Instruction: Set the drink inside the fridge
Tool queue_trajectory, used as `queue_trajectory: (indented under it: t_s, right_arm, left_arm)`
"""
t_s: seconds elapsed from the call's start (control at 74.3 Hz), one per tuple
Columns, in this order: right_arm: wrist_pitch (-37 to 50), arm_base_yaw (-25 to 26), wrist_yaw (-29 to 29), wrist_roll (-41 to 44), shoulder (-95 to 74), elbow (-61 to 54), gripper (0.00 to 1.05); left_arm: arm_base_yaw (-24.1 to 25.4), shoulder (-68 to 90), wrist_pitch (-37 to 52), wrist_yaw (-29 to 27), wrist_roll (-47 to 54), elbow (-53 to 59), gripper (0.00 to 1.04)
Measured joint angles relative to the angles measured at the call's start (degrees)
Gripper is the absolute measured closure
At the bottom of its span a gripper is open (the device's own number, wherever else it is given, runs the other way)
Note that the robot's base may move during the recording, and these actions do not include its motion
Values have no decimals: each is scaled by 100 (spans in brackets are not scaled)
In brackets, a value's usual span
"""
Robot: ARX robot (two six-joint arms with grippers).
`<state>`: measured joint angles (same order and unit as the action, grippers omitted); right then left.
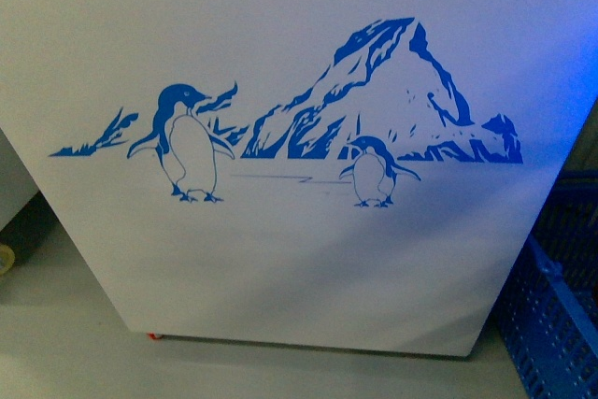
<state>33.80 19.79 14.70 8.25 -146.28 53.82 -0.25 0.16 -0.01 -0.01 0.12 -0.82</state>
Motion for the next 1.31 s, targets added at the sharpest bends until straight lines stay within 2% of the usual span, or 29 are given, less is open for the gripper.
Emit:
queue_trajectory:
  t_s: [0.189, 0.296, 0.485, 0.673, 0.821, 1.118, 1.306]
  right_arm:
    - [208, -55, -247, -118, 1633, -1169, 63]
    - [-28, -96, -481, -195, 2756, -1834, 63]
    - [-1145, -306, -986, -621, 5265, -2444, 63]
    - [-2330, -767, -1012, -1014, 7764, -2389, 63]
    - [-3099, -1333, -658, -1311, 9350, -2229, 64]
    - [-4059, -2822, 929, -1545, 11138, -2127, 64]
    - [-4708, -3340, 1574, -1700, 11895, -2052, 64]
  left_arm:
    - [0, 0, 0, 0, 0, 0, 8]
    - [0, 0, 0, 2, 0, 0, 8]
    - [0, 0, 0, 0, 0, 0, 8]
    - [0, 0, 0, 0, 0, 0, 8]
    - [0, 0, 0, 0, 0, 0, 8]
    - [0, 0, 0, 0, 0, 0, 8]
    - [0, 0, 0, 0, 0, 0, 8]
